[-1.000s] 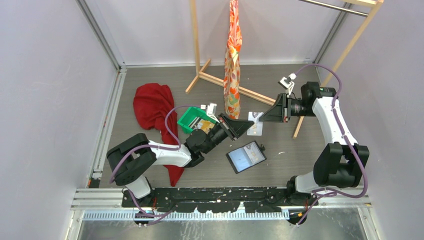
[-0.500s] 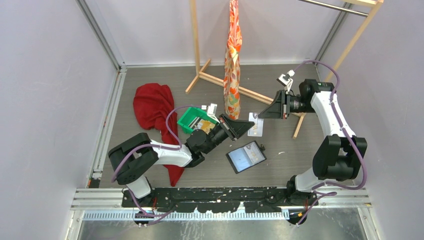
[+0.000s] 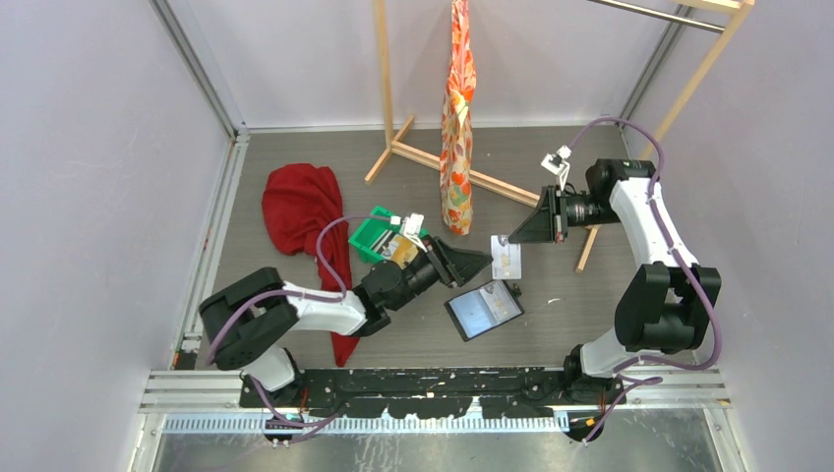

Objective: Put the credit cards into the card holder
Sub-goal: Insert the credit card into the card holder.

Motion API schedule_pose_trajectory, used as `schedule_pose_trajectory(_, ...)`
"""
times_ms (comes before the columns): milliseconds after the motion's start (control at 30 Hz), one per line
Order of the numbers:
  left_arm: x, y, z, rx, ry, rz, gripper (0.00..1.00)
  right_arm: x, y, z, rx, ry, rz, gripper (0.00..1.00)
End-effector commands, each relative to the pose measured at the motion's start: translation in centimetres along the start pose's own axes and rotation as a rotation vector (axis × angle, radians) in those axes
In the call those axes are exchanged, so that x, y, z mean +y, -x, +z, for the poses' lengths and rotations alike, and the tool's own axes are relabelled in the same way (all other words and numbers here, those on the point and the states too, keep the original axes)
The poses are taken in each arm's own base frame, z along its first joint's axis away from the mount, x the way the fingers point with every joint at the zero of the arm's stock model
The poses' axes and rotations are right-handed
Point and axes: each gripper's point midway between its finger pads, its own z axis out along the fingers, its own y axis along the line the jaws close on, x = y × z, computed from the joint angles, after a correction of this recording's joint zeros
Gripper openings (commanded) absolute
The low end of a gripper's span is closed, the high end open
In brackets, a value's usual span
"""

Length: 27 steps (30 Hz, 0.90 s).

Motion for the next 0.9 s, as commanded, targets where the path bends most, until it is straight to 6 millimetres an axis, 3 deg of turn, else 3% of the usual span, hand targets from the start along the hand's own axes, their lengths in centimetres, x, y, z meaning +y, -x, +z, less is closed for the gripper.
schedule_pose_trajectory(0, 1.9, -0.4, -3.3, 0.073, 0.119, 0.122, 0.53, -0.9, -3.5, -0.4, 0.135, -0.017, -0.074, 0.01)
schedule_pose_trajectory(133, 4.0, -1.9, -7.1, 0.241, 0.257, 0.238, 0.54, -1.2, -4.9, 0.0, 0.135, 0.041, -0.068, 0.01)
schedule_pose_trajectory(300, 4.9, -7.0, -9.7, 0.531, 0.265, 0.474, 0.57, -3.2, -4.9, 0.2, 0.125, 0.000, -0.044, 0.01)
schedule_pose_trajectory(433, 6.0, -10.0, -10.3, 0.663, 0.226, 0.649, 0.60, -7.2, -4.7, -0.2, 0.138, -0.232, 0.073, 0.01)
schedule_pose_trajectory(500, 6.5, -10.8, -10.3, 0.692, 0.198, 0.722, 0.61, -8.4, -4.0, -0.5, 0.087, -0.330, 0.019, 0.01)
schedule_pose_trajectory(633, 7.0, -13.4, -10.4, 0.748, 0.085, 0.955, 0.64, -8.6, -4.1, 0.2, 0.023, -0.315, 0.089, 0.01)
schedule_pose_trajectory(733, 8.2, -14.8, -9.8, 0.776, 0.104, 1.048, 0.66, -9.2, -4.6, 0.2, 0.023, -0.329, 0.115, 0.01)
schedule_pose_trajectory(867, 9.6, -15.2, -8.8, 0.771, 0.158, 1.166, 0.66, -9.8, -4.8, 0.5, -0.007, -0.337, 0.159, 0.01)
